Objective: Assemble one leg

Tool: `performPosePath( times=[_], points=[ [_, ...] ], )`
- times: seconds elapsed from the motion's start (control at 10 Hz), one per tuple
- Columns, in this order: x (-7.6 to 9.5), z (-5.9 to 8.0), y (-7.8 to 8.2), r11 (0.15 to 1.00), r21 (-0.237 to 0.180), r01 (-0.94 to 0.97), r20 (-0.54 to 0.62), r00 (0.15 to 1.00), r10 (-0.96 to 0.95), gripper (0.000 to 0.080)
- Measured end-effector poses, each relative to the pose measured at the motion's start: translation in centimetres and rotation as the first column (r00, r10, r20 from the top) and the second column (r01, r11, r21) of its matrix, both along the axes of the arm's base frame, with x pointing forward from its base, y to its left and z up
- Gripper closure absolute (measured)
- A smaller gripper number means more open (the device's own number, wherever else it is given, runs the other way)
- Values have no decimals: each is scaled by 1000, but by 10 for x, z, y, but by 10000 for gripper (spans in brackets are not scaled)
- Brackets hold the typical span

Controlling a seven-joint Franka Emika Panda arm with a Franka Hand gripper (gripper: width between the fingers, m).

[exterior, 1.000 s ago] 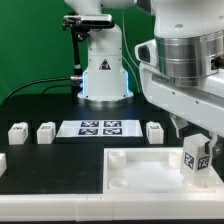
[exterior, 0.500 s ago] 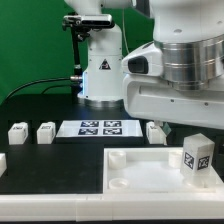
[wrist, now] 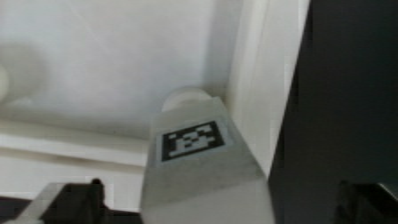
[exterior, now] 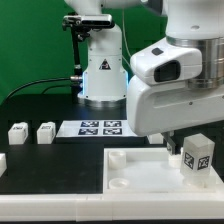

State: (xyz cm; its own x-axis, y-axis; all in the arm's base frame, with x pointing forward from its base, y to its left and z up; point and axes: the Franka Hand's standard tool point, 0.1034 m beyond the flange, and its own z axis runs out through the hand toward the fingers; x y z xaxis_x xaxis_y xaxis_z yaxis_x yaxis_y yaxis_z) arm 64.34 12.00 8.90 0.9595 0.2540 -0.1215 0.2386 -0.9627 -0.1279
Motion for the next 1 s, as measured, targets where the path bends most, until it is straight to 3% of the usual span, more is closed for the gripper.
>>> performPosePath(
  times=[0.2, 0.4, 0.5, 0.6, 0.8, 1.0],
  points=[
    [0, 0, -1, 1000, 5, -26, 2, 1000, 26, 151],
    [0, 0, -1, 1000, 5, -26, 2, 1000, 26, 389],
    [0, 0, -2, 1000, 3, -26, 3, 1000, 26, 389],
    [0, 0, -2, 1000, 3, -25, 3, 1000, 25, 502],
    [0, 0, -3, 1000, -1, 4, 0, 1000, -4, 502],
    [0, 0, -3, 979, -22, 201, 9, 980, -200, 502]
  ],
)
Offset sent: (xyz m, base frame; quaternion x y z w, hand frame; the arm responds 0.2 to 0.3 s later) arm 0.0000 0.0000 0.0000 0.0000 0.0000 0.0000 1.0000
